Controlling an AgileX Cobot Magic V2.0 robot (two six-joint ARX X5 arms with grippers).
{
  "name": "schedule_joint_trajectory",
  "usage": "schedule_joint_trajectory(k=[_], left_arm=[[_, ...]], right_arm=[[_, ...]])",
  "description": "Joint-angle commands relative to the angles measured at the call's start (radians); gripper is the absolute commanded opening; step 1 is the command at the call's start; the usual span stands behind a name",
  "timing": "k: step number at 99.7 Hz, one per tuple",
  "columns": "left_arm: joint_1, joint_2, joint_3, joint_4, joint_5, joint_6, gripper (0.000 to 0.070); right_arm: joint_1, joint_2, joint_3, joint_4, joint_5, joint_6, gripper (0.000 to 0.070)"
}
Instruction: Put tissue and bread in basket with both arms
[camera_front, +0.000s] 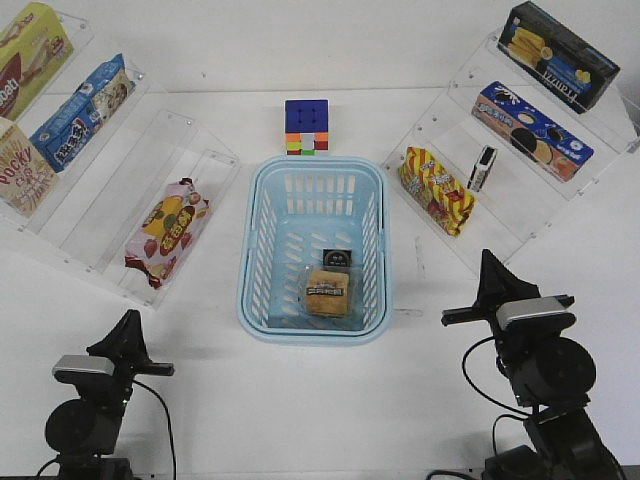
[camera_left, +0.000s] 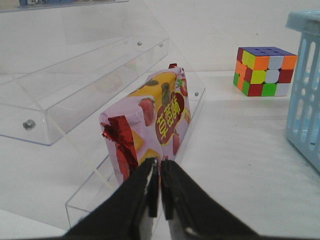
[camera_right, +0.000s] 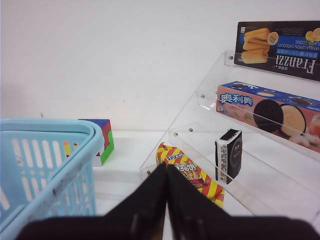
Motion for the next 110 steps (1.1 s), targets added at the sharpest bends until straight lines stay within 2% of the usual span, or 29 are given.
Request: schedule_joint_trajectory(k=[1,14,91,99,110], left_arm=[[0.001,-0.027,-0.024,0.012,0.006,-0.005,0.0002],[0.002,-0.036,-0.029,-0.023,0.006,-0.001,0.0002],[0.001,-0.035,-0.028,-0.013,0.005,-0.001,0.0002],[0.001,-0.035,-0.028,-0.013,0.005,-0.001,0.0002],[0.001,-0.035,-0.028,-0.013,0.005,-0.001,0.0002]], right_arm=[[0.004,0.002,0.002,0.011,0.000,0.014,0.0002],[0.004,0.002,0.002,0.012,0.000,0.014,0.0002],[0.004,0.002,0.002,0.012,0.001,0.013,0.0002],[0.003,-0.001,0.002,0.002,0.002,-0.003,0.0002],[-0.032,-0.037,-0.025,0.003,-0.002,-0.105,0.0002]])
